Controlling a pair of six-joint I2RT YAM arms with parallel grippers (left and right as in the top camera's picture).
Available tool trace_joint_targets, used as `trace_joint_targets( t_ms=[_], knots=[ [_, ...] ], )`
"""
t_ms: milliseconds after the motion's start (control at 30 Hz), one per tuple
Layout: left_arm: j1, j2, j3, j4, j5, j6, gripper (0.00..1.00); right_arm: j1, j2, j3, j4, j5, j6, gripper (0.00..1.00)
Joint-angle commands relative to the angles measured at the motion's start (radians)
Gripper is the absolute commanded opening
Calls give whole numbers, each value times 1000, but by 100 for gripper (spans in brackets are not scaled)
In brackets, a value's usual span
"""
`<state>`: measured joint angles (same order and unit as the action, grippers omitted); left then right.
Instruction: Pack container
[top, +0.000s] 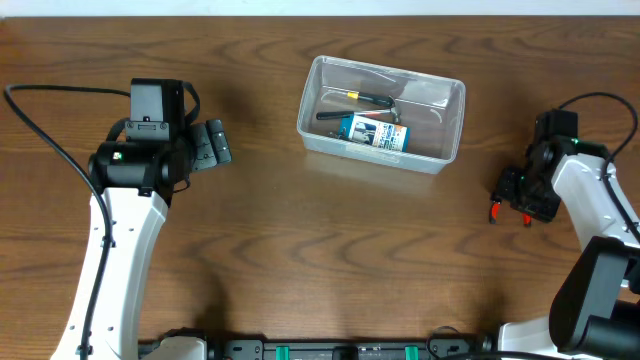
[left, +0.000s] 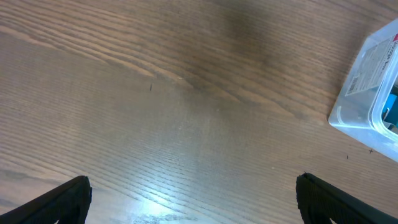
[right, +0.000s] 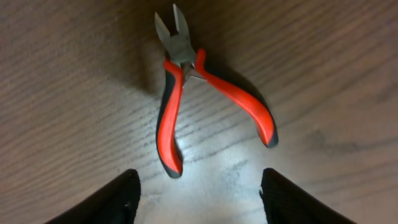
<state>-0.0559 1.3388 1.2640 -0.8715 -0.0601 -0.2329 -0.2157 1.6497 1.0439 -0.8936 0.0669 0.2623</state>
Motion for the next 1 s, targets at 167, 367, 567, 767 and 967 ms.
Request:
trace_joint_targets(
  t_ms=[167, 367, 567, 767, 967],
  knots=[
    [5, 0, 12, -3, -16, -5, 98, -6, -11, -43, 73, -4, 42, 59],
    [5, 0, 12, -3, -16, -5, 98, -6, 11, -63, 115, -12, 59, 58],
    [5, 0, 12, -3, -16, -5, 98, -6, 51, -67, 136, -17, 82, 58],
    [5, 0, 12, -3, -16, -5, 98, -5, 94, -67, 150, -19, 82, 57],
    [5, 0, 12, -3, -16, -5, 98, -5, 145, -67, 152, -19, 82, 57]
  ],
)
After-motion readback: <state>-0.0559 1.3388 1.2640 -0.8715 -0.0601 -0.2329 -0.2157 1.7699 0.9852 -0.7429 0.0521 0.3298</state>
